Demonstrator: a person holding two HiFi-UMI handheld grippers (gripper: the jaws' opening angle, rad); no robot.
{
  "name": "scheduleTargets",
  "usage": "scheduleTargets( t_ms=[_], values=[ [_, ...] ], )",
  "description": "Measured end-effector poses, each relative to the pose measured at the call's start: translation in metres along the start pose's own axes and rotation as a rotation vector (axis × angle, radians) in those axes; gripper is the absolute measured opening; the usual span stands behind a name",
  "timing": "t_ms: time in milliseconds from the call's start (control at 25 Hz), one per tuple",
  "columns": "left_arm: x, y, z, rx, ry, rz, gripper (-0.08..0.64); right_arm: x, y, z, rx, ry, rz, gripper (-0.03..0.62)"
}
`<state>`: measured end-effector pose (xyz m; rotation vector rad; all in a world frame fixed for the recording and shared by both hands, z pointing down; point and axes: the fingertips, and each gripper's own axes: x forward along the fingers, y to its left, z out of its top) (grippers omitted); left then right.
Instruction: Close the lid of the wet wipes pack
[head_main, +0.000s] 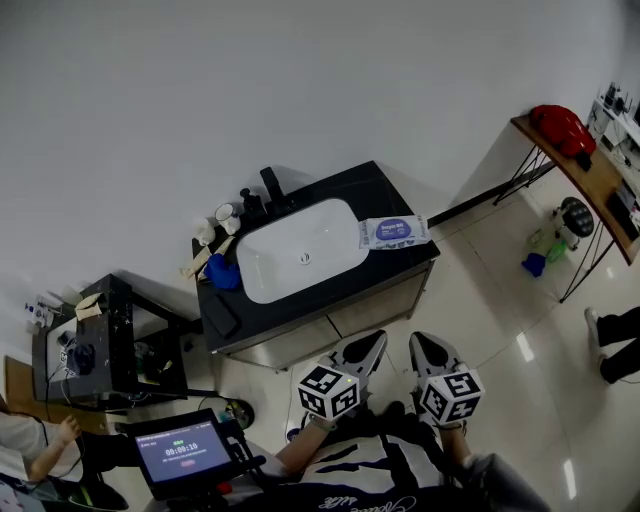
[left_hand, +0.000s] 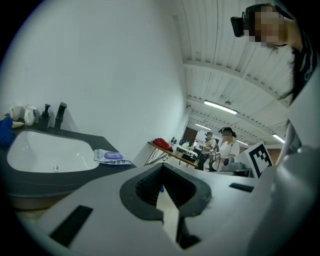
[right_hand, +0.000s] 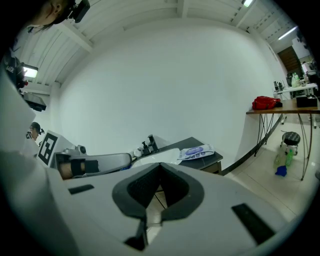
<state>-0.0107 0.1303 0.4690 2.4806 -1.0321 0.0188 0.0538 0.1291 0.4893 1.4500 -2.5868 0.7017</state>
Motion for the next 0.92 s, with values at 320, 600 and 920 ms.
scheduleTargets(
  t_ms=[320, 600, 920],
  values=[
    [-0.016, 0.008, 0.0, -0.016, -0.003, -0.003, 0.0, 0.0, 0.019, -0.001, -0.014, 0.007, -0.009, -0.002],
    [-0.018, 0.0, -0.009, -0.025, 0.013, -0.026, 0.001, -0.012, 0.024, -0.002, -0.03, -0.012, -0.024, -0.002],
    [-0.017, -0.008, -0.013, -0.027, 0.023, -0.036, 0.0, -0.019, 0.027, -0.003, -0.045, -0.017, -0.025, -0.002]
  ],
)
